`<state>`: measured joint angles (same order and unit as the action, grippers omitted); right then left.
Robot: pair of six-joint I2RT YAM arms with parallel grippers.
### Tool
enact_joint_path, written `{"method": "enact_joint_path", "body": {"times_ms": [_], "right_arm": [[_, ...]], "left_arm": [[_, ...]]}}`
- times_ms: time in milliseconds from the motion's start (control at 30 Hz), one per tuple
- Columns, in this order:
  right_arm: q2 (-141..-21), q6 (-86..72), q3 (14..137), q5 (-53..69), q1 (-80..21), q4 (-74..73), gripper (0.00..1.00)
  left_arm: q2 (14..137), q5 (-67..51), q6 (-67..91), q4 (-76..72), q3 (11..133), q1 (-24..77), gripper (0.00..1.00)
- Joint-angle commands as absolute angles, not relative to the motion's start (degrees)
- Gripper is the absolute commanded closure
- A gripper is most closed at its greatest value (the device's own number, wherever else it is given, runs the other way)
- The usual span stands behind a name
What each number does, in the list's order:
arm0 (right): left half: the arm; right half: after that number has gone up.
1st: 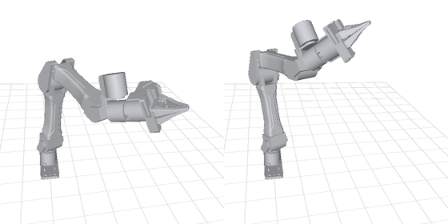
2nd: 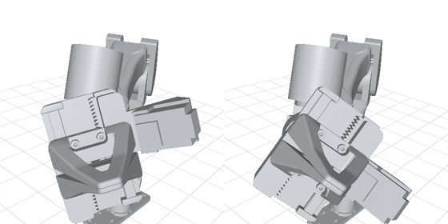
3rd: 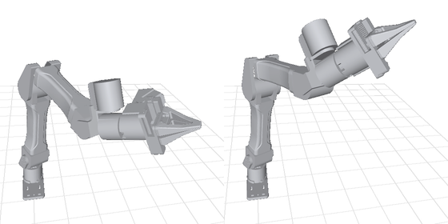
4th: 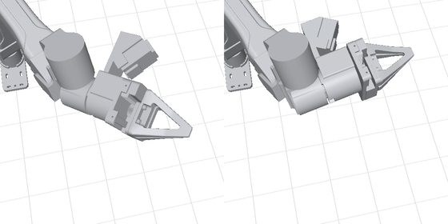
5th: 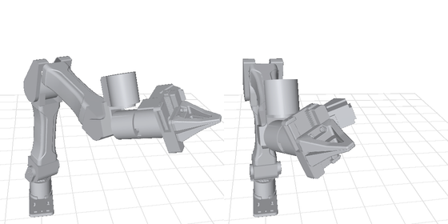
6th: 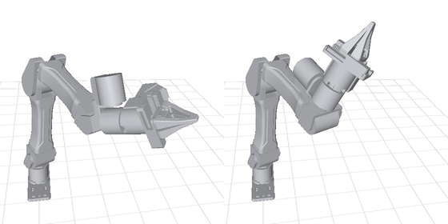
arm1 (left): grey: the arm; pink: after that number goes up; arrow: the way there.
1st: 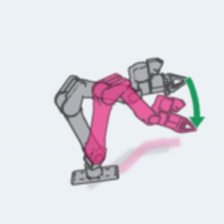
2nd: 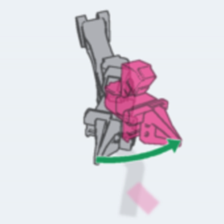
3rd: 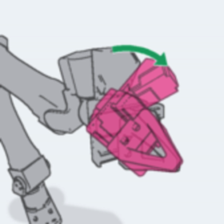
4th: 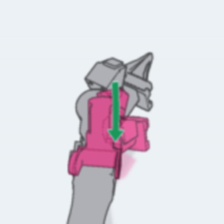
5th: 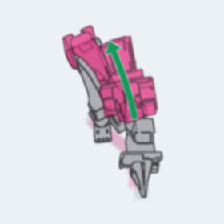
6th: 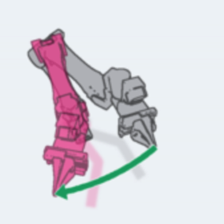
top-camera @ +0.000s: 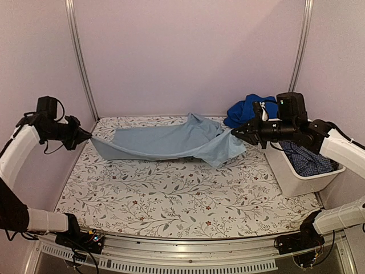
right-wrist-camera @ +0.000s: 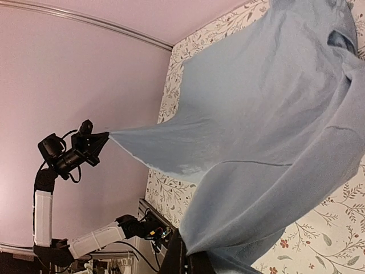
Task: Fold and stack the mixed laundry pile
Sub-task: Pick up the flattened T-shirt from the center of the board, then flatten out the flattened T-shirt at the center of the board.
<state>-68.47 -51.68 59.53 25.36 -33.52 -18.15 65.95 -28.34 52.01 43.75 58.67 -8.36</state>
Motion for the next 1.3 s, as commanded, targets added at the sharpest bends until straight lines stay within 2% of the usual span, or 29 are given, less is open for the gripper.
{"method": "enact_joint_path", "body": {"times_ms": [0,100,233,367,533,667,767,833,933,1033,1100,1133,1200,1267], "right_arm": [[-64.62,-52.28,69.24,19.80,-35.53,-16.90,1.00],[-65.32,-50.55,79.71,18.04,-36.58,-17.26,1.00],[-70.10,-47.69,97.26,17.67,-36.98,-18.93,1.00],[-75.55,-46.58,105.99,17.45,-37.09,-20.35,1.00],[-78.29,-45.81,105.73,14.41,-36.63,-22.03,1.00],[-81.72,-46.58,104.51,15.50,-30.32,-20.77,1.00],[-86.77,-48.00,106.84,19.91,-22.53,-15.77,1.00],[-94.40,-49.61,113.45,23.91,-19.04,-13.35,1.00],[-106.29,-51.09,132.04,28.26,-15.95,-11.79,1.00],[-123.13,-60.84,153.33,31.56,-11.90,-2.57,1.00],[-127.31,-69.73,152.77,31.18,-9.56,9.52,1.00],[-127.46,-72.33,152.70,30.36,-8.74,11.98,1.00],[-125.26,-70.88,150.94,30.34,-8.02,13.74,1.00],[-121.81,-68.27,145.66,32.36,-7.79,14.61,1.00]], "left_arm": [[64.67,-29.39,54.95,51.95,85.49,-8.51,1.00],[67.12,-29.15,52.08,57.58,101.27,-8.52,1.00],[65.35,-32.42,54.38,52.90,107.59,-8.50,1.00],[62.69,-31.85,57.57,47.32,105.50,-8.39,1.00],[62.41,-31.12,62.07,42.36,98.11,-8.41,1.00],[64.97,-31.46,64.83,30.29,89.55,-8.31,1.00],[73.20,-30.92,64.14,21.61,89.37,-8.11,1.00],[83.01,-32.40,63.76,20.08,97.16,-7.67,1.00],[97.24,-34.72,67.11,9.92,111.36,-7.18,1.00],[115.88,-37.92,71.62,7.38,137.22,-8.21,1.00],[125.21,-39.80,76.83,4.65,154.13,-9.41,1.00],[127.20,-40.64,79.70,0.05,158.07,-10.38,1.00],[124.87,-42.29,79.81,-4.01,155.30,-11.63,1.00],[116.89,-42.53,74.89,-6.17,142.23,-11.91,1.00]]}}
